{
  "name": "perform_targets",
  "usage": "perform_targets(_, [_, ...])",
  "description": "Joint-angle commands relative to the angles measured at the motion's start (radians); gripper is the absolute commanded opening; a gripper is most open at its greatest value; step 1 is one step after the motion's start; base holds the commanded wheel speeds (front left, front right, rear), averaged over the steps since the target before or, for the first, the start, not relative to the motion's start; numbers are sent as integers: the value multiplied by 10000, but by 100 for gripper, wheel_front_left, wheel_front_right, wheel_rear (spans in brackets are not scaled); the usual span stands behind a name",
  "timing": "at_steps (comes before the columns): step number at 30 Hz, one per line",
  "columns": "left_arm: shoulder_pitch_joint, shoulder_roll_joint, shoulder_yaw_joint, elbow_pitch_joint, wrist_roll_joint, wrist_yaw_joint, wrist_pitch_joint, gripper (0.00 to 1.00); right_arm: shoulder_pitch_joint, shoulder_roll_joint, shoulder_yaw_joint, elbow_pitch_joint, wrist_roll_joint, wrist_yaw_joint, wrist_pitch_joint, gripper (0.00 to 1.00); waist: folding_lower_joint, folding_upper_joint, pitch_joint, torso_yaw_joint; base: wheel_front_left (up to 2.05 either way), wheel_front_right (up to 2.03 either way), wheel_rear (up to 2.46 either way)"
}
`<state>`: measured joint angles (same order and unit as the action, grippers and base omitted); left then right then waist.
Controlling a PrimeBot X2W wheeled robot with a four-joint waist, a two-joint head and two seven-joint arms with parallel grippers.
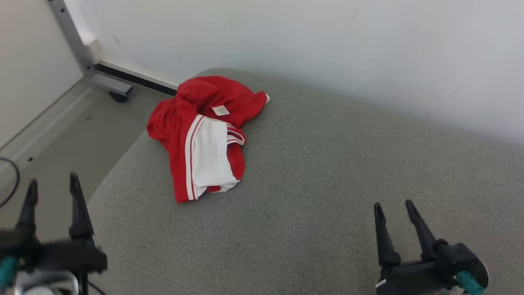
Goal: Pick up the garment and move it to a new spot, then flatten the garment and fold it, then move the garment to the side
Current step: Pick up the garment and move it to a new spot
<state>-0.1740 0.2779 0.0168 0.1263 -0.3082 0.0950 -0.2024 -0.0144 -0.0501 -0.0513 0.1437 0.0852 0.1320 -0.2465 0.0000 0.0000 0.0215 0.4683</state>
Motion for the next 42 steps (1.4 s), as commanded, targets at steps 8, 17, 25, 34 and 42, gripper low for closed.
perform_targets(8, [-2531, 467, 423, 991, -641, -428, 13, 100, -497, 2, -634, -871, -537, -23, 228, 100, 0, 0, 2191, -1988, 0, 0, 0])
perform_targets(17, [-4797, 1320, 624, 2330, -1012, -884, 619, 100, -718, 13, -1175, -1563, -552, -25, 229, 100, 0, 0, 3590, -3003, 0, 0, 0])
perform_targets(25, [-6163, 1827, 571, 4241, -1364, -1332, 1304, 100, -1065, 13, -1095, -1595, -446, -25, 85, 100, 0, 0, 4238, -3690, 0, 0, 0])
perform_targets(34, [-6752, 2289, 486, 6971, -1581, -1621, 2144, 100, -1172, 16, -1087, -1442, -447, -25, -15, 100, 0, 0, 4229, -4314, 0, 0, 0])
perform_targets(42, [-7185, 2452, 247, 8609, -1540, -1509, 2896, 76, -1106, 16, -1065, -1398, -432, -25, -74, 100, 0, 0, 4079, -4445, 0, 0, 0])
